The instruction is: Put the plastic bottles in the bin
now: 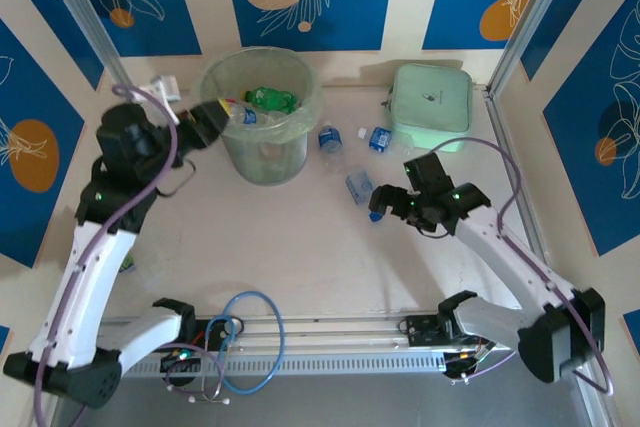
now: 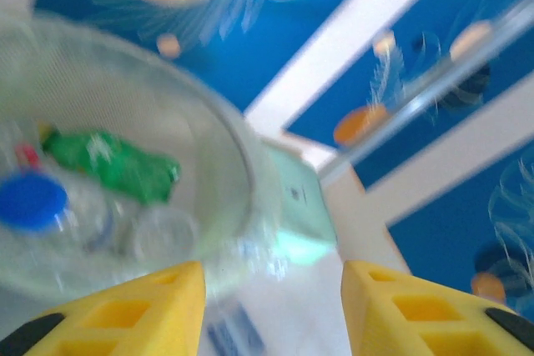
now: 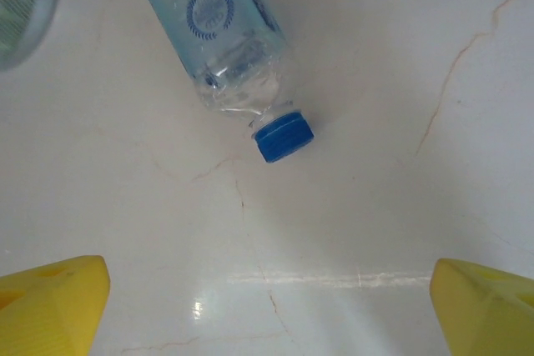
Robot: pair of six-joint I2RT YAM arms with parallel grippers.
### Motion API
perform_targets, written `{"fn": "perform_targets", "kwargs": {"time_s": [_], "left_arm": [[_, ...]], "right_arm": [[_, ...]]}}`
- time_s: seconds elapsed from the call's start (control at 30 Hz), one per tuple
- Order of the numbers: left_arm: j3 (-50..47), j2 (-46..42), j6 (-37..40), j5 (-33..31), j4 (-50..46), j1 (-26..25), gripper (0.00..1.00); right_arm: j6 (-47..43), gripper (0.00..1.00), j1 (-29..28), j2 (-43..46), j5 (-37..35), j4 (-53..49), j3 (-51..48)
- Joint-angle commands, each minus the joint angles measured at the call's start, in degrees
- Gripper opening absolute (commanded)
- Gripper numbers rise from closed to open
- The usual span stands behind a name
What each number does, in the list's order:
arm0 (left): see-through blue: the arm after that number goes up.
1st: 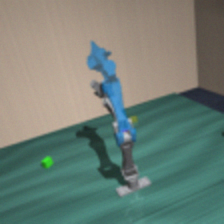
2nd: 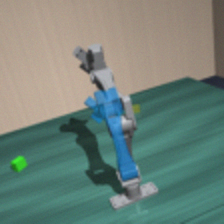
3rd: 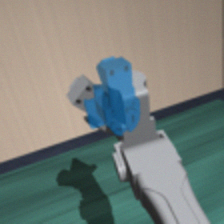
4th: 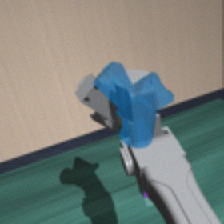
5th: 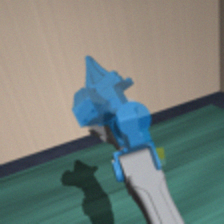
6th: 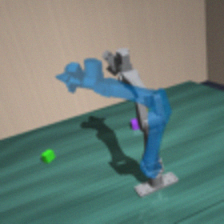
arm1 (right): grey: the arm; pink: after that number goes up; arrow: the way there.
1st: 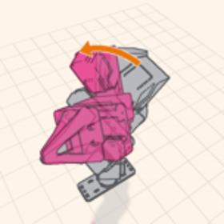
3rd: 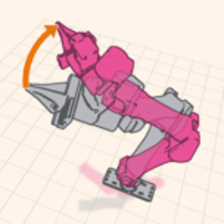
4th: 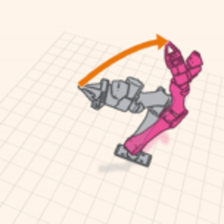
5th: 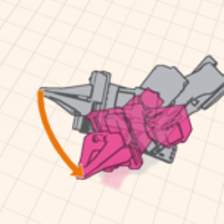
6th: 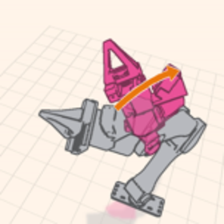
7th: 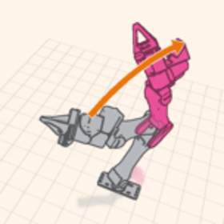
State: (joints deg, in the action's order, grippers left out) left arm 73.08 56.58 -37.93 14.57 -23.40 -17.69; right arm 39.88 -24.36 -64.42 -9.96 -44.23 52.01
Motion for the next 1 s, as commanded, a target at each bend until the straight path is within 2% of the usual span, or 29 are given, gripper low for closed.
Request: {"fn": "perform_targets", "kwargs": {"time_s": [0.0,0.17,0.33,0.67,0.97], "left_arm": [[-4.8,-2.0,3.3,-1.1,-8.1,-6.1,0.44],[-13.2,-6.1,0.3,-1.6,-8.9,-12.9,0.41],[-16.8,-6.4,-1.2,-2.1,-8.6,-16.3,0.44],[-19.8,-7.1,-1.8,-1.7,-8.3,-16.8,0.45],[-21.0,-7.3,-1.3,-1.1,-8.9,-16.8,0.45]], "right_arm": [[-4.0,0.98,0.4,-5.4,3.4,0.6,4.2],[-6.7,0.95,0.1,-16.2,2.1,2.9,9.0],[-10.5,0.95,-0.9,-28.3,-1.9,1.0,17.5],[-14.0,0.9,-2.4,-43.4,-6.1,-2.6,30.1],[-13.2,0.83,-2.0,-49.7,-6.8,-3.7,33.2]]}}
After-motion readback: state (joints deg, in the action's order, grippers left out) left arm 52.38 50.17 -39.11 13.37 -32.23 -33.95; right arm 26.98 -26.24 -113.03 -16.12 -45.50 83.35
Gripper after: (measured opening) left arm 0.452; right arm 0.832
